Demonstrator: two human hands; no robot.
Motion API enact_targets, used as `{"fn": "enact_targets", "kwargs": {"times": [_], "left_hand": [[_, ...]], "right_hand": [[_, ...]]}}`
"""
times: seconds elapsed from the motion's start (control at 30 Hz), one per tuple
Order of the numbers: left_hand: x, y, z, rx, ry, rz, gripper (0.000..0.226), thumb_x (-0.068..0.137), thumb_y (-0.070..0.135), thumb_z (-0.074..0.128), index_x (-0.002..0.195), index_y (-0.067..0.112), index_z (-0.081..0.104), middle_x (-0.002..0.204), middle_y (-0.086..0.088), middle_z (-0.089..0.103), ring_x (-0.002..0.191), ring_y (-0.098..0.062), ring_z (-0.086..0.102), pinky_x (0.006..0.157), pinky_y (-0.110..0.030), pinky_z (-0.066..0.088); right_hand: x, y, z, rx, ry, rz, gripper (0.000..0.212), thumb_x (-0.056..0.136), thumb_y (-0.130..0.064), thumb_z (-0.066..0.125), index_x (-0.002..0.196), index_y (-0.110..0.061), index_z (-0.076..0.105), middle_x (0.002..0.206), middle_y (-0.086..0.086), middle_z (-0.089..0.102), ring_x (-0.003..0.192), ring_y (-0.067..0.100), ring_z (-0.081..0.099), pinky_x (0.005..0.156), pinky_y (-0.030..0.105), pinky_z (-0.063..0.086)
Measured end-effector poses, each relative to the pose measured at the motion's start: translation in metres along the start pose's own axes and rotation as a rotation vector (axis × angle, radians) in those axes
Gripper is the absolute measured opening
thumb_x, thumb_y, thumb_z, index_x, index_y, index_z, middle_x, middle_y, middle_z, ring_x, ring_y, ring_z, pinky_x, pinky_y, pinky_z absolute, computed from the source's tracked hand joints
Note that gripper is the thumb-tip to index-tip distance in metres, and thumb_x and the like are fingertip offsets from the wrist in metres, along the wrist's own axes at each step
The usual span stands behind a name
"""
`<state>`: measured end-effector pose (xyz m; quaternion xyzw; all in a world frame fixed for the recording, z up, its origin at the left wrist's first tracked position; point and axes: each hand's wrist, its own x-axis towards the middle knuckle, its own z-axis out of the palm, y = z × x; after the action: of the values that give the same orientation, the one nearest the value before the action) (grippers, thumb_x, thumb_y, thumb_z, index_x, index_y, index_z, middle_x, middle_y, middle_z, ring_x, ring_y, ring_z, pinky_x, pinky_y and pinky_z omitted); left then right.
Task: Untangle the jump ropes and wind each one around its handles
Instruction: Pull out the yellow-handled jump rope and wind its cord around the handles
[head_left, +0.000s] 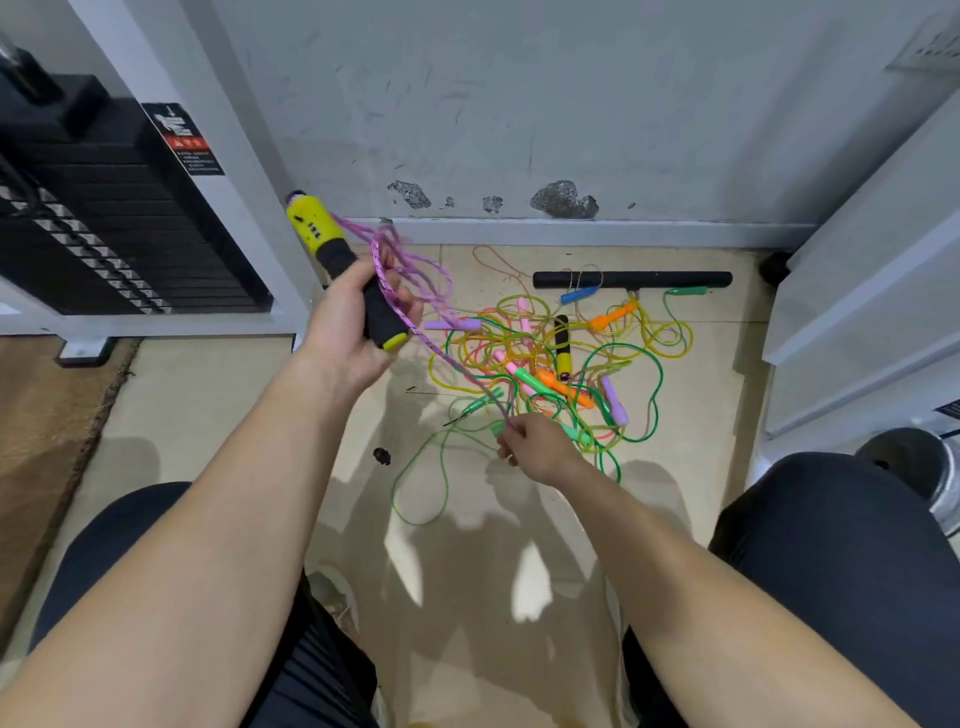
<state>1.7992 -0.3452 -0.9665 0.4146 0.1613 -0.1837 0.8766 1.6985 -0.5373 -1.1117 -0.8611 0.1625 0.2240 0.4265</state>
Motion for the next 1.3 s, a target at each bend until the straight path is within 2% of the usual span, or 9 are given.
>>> {"fn": "enact_targets", "kwargs": {"times": [0.1,0.23,0.47,0.57,0.77,0.9,1.0,1.13,1.3], "left_hand": [[0.016,-0.015,-0.023,0.449,0.127,0.28,0.01,0.094,0.014,0.065,0.085,0.012,0.062,0.068,-0.005,0.062,0.056,-0.017,0.059,0.057,-0.026,0.047],[0.012,-0.053,-0.031,0.802,0.026,0.154,0.022,0.075,0.034,0.08,0.085,0.019,0.068,0.086,-0.014,0.072,0.081,-0.021,0.063,0.076,-0.037,0.048],[-0.01,-0.088,-0.007,0.533,-0.154,-0.063,0.009,0.088,0.016,0.068,0.091,0.013,0.06,0.082,-0.011,0.057,0.076,-0.024,0.055,0.082,-0.04,0.046],[-0.013,-0.079,-0.004,0.494,-0.137,-0.124,0.016,0.097,0.02,0.063,0.084,0.016,0.056,0.062,-0.002,0.049,0.053,-0.017,0.049,0.066,-0.035,0.052],[-0.017,-0.056,0.005,0.483,-0.034,-0.194,0.01,0.095,0.02,0.065,0.09,0.012,0.062,0.056,0.0,0.049,0.042,-0.012,0.043,0.061,-0.035,0.057],[-0.027,-0.038,0.018,0.424,-0.151,-0.322,0.038,0.1,0.021,0.056,0.065,0.019,0.069,0.055,0.006,0.04,0.035,-0.005,0.031,0.046,-0.016,0.037],[-0.029,-0.024,0.017,0.369,-0.217,-0.343,0.023,0.1,0.027,0.053,0.077,0.021,0.054,0.053,0.009,0.039,0.033,-0.002,0.029,0.044,-0.015,0.03],[-0.014,-0.011,0.004,0.162,-0.145,-0.308,0.026,0.098,0.036,0.054,0.077,0.021,0.052,0.054,0.01,0.039,0.035,-0.001,0.032,0.041,-0.014,0.035],[0.01,-0.026,-0.02,0.344,0.045,0.142,0.012,0.094,0.014,0.068,0.089,0.012,0.057,0.064,0.002,0.057,0.048,-0.012,0.05,0.054,-0.025,0.05]], "right_hand": [[-0.012,-0.023,-0.016,0.472,-0.017,0.025,0.028,0.103,-0.01,0.047,0.08,-0.005,0.062,0.075,0.014,0.066,0.053,0.019,0.056,0.054,0.028,0.046],[-0.023,-0.079,-0.049,0.845,-0.043,-0.101,0.026,0.103,-0.01,0.046,0.083,-0.007,0.063,0.059,0.002,0.058,0.05,0.016,0.048,0.053,0.025,0.042],[-0.036,-0.13,-0.092,1.196,-0.032,-0.227,0.024,0.108,-0.017,0.039,0.098,-0.004,0.057,0.065,0.001,0.06,0.051,0.014,0.056,0.05,0.022,0.046],[-0.03,-0.12,-0.102,1.178,0.083,-0.141,0.033,0.109,-0.026,0.037,0.104,-0.003,0.059,0.084,0.011,0.072,0.063,0.019,0.071,0.055,0.025,0.057],[-0.004,-0.052,-0.08,0.609,0.432,0.076,0.028,0.093,-0.02,0.042,0.079,-0.016,0.066,0.07,0.002,0.066,0.062,0.022,0.06,0.056,0.029,0.045],[0.025,-0.005,-0.038,-0.013,0.176,-0.135,0.049,0.082,-0.01,0.062,0.125,-0.034,0.066,0.132,-0.001,0.061,0.122,0.022,0.055,0.106,0.04,0.044],[0.014,-0.01,-0.022,-0.155,0.02,-0.142,0.042,0.092,-0.018,0.063,0.133,-0.027,0.062,0.137,0.006,0.061,0.126,0.027,0.053,0.102,0.03,0.042],[0.014,-0.011,-0.012,-0.084,0.088,-0.138,0.022,0.101,-0.022,0.055,0.104,-0.009,0.072,0.105,0.013,0.072,0.098,0.03,0.064,0.073,0.03,0.04],[0.007,-0.034,-0.041,0.679,0.2,-0.064,0.021,0.103,-0.006,0.046,0.086,-0.006,0.059,0.075,0.018,0.058,0.066,0.026,0.058,0.057,0.031,0.05]]}}
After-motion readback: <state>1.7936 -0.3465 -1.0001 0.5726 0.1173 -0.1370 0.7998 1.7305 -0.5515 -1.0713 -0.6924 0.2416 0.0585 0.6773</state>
